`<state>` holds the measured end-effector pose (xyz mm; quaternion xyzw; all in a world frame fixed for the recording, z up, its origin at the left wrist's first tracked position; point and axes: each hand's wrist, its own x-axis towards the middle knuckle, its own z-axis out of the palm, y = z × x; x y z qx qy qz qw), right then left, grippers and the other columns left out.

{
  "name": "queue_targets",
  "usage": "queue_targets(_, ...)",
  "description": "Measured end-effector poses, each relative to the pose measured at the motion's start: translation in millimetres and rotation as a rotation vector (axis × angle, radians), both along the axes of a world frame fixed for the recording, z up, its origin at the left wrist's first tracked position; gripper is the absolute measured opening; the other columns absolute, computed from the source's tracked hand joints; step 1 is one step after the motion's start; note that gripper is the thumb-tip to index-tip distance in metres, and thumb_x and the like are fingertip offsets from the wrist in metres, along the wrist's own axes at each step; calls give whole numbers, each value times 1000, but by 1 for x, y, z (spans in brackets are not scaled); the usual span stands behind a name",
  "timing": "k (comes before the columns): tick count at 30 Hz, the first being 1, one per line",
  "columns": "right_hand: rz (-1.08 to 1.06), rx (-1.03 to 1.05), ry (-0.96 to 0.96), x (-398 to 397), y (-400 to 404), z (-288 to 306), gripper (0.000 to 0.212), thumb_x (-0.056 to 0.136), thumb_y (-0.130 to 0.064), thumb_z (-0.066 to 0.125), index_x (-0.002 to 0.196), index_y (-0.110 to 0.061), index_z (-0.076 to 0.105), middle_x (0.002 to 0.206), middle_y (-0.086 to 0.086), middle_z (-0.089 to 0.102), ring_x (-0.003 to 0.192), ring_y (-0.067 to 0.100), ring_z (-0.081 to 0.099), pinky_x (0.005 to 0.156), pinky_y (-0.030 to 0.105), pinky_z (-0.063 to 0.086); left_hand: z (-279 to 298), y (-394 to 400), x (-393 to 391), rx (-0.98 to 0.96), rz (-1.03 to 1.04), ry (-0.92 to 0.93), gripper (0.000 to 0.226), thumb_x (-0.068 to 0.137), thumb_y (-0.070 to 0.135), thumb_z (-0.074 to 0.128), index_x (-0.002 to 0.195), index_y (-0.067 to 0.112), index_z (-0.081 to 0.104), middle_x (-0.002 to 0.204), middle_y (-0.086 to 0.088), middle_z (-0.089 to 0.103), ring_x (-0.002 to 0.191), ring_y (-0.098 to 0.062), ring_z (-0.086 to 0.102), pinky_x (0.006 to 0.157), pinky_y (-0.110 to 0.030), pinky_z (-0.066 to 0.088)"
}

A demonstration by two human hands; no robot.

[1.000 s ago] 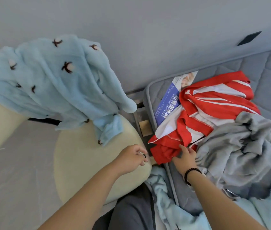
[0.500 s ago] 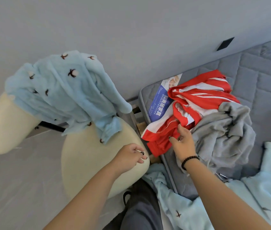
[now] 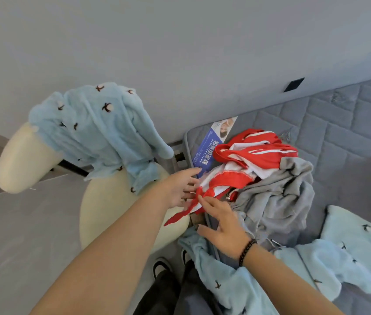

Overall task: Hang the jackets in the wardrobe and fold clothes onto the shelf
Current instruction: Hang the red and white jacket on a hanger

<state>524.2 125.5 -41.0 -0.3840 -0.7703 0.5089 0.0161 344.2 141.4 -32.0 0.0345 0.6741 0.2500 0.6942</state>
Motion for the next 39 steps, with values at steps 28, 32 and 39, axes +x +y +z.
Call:
queue_targets(28, -368, -1313, 279, -179, 3, 83, 39, 87, -22, 67, 120, -3, 56, 115, 19, 59, 93, 37, 65, 70, 45, 58, 199, -223, -63, 582, 958, 97, 63, 39, 2, 55, 101, -4, 56, 84, -17, 56, 70, -31, 58, 68, -34, 50)
queue_targets(32, -44, -1138, 149, -221, -74, 119, 37, 86, 17, 43, 123, 20, 48, 104, 27, 61, 81, 31, 64, 65, 35, 56, 216, -287, -48, 681, 1099, 198, 92, 29, 6, 70, 117, -12, 54, 98, -24, 57, 82, -36, 56, 80, -39, 48)
queue_targets(39, 351, -1094, 293, -254, -193, 202, 15, 92, 8, 46, 83, 4, 57, 76, 16, 52, 70, 23, 49, 62, 30, 45, 222, -406, -21, 770, 1290, 258, 30, 53, 15, 75, 79, 1, 76, 84, -18, 73, 77, -28, 71, 71, -32, 59)
